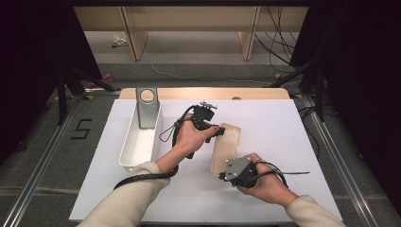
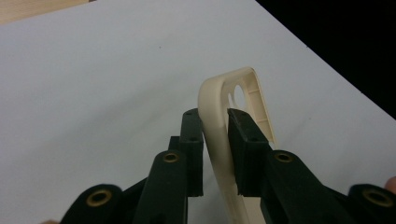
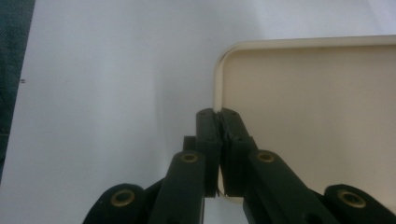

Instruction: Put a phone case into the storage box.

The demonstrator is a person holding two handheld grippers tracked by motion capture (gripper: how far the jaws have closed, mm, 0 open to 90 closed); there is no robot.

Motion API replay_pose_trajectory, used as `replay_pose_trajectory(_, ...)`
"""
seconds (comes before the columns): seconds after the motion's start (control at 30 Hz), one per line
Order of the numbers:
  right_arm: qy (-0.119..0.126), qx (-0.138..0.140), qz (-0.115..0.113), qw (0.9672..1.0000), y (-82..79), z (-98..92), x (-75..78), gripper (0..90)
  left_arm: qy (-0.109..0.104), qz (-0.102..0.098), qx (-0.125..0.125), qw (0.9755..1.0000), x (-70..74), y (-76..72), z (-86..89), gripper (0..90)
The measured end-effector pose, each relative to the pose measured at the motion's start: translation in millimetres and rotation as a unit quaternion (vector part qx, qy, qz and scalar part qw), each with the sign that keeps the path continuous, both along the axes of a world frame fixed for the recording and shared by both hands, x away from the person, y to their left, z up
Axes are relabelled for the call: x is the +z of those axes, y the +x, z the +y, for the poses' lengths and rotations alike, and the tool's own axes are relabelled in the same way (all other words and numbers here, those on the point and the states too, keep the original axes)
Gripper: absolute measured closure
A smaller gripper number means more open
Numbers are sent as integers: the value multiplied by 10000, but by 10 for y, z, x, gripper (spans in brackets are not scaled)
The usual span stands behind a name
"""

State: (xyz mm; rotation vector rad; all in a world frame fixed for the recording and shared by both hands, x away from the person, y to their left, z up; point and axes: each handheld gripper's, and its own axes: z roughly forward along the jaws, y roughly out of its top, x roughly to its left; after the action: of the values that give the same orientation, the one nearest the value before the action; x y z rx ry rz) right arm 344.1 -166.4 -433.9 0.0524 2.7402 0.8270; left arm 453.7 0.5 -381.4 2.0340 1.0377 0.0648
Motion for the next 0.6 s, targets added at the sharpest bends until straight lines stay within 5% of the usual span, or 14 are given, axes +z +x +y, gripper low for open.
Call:
replay_pose_trajectory(0.13, 20, -96, -13, 10000, 26, -10, -26, 864, -318, 41, -61, 9995, 45, -29, -20, 804)
replay_pose_trajectory(0.2, 17, -177, -13, 9998, 44, -28, -24, 825, 34, -499, -159, 9986, 92, -74, -34, 810)
replay_pose_trajectory(0.37, 217, -459, 31, 9987, 56, -70, 9, 731, -80, -749, -110, 9971, 132, -75, 38, 811)
replay_pose_trajectory(0.57, 620, -877, 210, 9940, 111, -128, 33, 528, -147, -1182, -93, 9928, 194, -78, 193, 811)
replay_pose_trajectory(0.6, 722, -1067, 275, 9913, 129, -156, 30, 473, -172, -1247, -98, 9920, 199, -80, 218, 811)
